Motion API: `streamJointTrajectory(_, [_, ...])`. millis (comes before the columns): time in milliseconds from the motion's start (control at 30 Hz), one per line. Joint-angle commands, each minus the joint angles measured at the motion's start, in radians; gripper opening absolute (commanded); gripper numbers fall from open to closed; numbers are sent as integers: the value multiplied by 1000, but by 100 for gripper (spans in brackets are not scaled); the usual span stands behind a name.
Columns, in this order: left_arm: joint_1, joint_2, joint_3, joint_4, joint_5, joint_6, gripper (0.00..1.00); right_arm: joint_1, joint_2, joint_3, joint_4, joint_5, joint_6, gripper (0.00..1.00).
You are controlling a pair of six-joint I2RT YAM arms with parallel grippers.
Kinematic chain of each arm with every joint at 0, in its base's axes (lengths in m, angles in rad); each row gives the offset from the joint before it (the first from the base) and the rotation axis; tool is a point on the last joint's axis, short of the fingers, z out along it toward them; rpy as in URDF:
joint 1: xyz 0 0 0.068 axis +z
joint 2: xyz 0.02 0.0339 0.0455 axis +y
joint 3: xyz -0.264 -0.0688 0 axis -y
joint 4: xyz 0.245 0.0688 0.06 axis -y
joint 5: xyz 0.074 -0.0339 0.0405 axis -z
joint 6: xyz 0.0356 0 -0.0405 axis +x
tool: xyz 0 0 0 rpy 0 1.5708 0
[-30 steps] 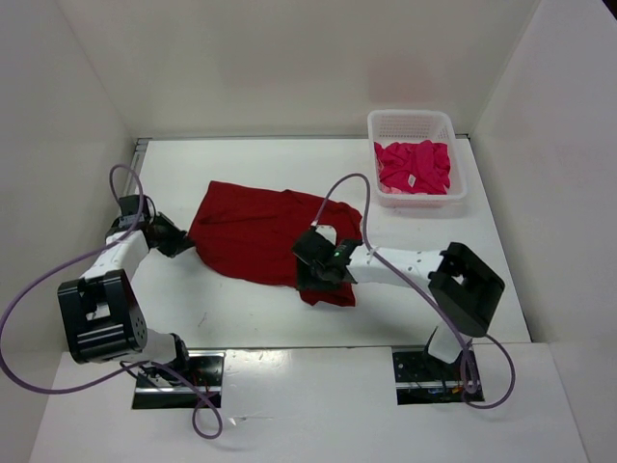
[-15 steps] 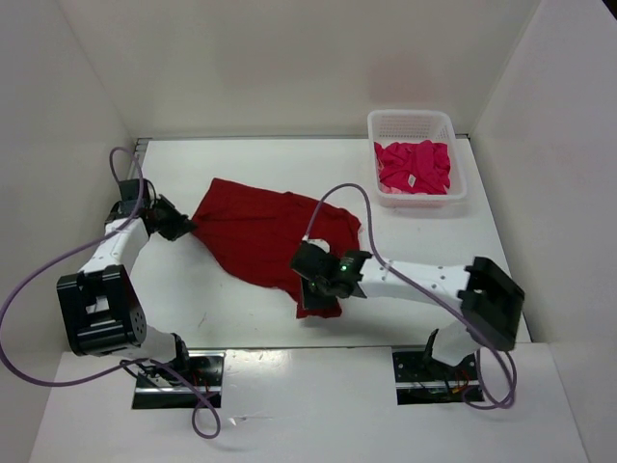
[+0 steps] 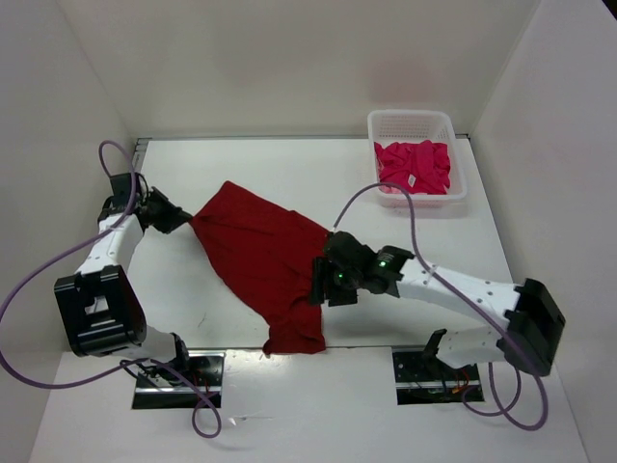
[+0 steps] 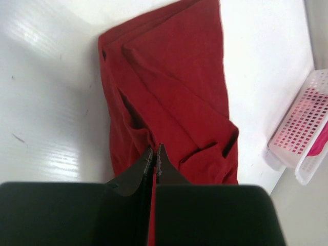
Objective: Fold and stack the t-shirts
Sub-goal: Flatten out the tshirt
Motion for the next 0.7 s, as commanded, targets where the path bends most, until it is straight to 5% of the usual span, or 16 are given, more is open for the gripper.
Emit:
streamJointTrajectory(0, [4,-21,-18,-10,10,-6,0,-11,160,18,139,90,-22,64])
streamJointTrajectory(433, [-36,-40,-64,-10,10,-6,0,-50,424,165,316,197,-31,71])
streamJointTrajectory(500, [-36,-40,-64,-1,1,-6,0,-77,468,185,316,207,-44,64])
streamJointTrajectory(667, [-36,-12,-64,19,-8,-15,0,-127,541,285,267,245,-117,22])
